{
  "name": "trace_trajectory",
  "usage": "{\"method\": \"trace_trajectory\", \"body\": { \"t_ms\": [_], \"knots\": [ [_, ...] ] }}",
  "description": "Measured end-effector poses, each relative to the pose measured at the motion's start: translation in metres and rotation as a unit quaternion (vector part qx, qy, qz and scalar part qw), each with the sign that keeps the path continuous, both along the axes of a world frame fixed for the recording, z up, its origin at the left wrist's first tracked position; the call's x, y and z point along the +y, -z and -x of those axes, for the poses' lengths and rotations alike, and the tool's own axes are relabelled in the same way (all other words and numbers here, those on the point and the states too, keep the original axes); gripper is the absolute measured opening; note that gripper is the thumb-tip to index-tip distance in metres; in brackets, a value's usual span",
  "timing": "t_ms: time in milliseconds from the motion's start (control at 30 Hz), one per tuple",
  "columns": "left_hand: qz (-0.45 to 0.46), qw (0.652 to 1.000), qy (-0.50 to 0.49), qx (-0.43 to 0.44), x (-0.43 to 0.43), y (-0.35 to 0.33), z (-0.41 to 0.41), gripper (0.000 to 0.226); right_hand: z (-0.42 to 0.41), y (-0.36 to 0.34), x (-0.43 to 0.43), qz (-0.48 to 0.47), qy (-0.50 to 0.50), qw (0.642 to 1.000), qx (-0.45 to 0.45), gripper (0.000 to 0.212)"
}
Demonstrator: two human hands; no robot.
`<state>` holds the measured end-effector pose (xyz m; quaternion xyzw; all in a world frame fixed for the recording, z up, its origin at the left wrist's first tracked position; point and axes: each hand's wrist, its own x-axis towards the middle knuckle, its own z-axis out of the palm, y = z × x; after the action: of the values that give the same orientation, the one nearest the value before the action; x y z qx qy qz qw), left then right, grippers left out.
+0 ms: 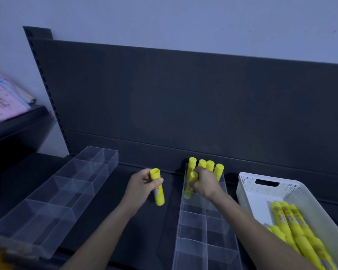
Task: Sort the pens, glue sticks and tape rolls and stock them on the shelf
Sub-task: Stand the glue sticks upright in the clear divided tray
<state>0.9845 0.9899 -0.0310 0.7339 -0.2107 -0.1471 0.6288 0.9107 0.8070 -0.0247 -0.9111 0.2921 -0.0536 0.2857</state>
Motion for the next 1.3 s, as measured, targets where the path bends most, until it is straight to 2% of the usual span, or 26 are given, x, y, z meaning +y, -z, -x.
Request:
{"method": "trace_trajectory", "body": {
  "t_ms": [167, 367, 433, 500, 633, 767, 867, 933, 1000, 1067, 1133, 1300],
  "knots": [
    [0.076, 0.994, -0.015, 0.072, 0.006, 0.000, -0.001, 0.016, 0.001, 0.013, 0.002, 0.028, -0.007, 0.999, -0.023, 0.025],
    [0.082, 0.990, -0.017, 0.117, 0.008, -0.001, 0.000, 0.022, 0.006, 0.013, 0.003, 0.021, -0.011, 0.999, -0.033, 0.034],
    [0.099, 0.986, -0.011, 0.130, 0.007, -0.003, 0.001, 0.022, 0.012, 0.007, 0.002, -0.007, 0.001, 0.997, -0.074, 0.040],
    [0.126, 0.981, 0.009, 0.148, 0.003, -0.007, 0.004, 0.023, 0.023, -0.005, 0.003, -0.071, 0.008, 0.989, -0.131, 0.031],
    [0.135, 0.977, 0.070, 0.151, -0.021, -0.010, 0.022, 0.030, 0.044, -0.023, 0.009, -0.310, -0.041, 0.935, -0.169, 0.008],
    [0.069, 0.989, 0.112, 0.070, -0.047, -0.002, 0.037, 0.028, 0.055, -0.029, 0.003, -0.394, 0.009, 0.890, -0.229, 0.018],
    [-0.001, 0.991, 0.131, -0.010, -0.056, 0.004, 0.037, 0.024, 0.058, -0.028, -0.004, -0.337, 0.039, 0.907, -0.250, 0.015],
    [-0.097, 0.980, 0.126, -0.118, -0.055, 0.008, 0.032, 0.020, 0.055, -0.024, -0.014, -0.256, 0.072, 0.923, -0.277, 0.012],
    [-0.202, 0.941, 0.136, -0.234, -0.050, 0.015, 0.027, 0.029, 0.051, -0.019, -0.023, -0.158, 0.102, 0.947, -0.262, 0.011],
    [-0.262, 0.900, 0.172, -0.303, -0.046, 0.022, 0.023, 0.037, 0.045, -0.011, -0.027, -0.097, 0.090, 0.968, -0.213, 0.019],
    [-0.284, 0.881, 0.201, -0.321, -0.044, 0.026, 0.022, 0.042, 0.038, 0.001, -0.025, -0.056, 0.053, 0.984, -0.160, 0.028],
    [-0.291, 0.871, 0.221, -0.329, -0.045, 0.028, 0.018, 0.046, 0.029, 0.023, -0.021, 0.024, 0.017, 0.996, -0.081, 0.031]
  ]
}}
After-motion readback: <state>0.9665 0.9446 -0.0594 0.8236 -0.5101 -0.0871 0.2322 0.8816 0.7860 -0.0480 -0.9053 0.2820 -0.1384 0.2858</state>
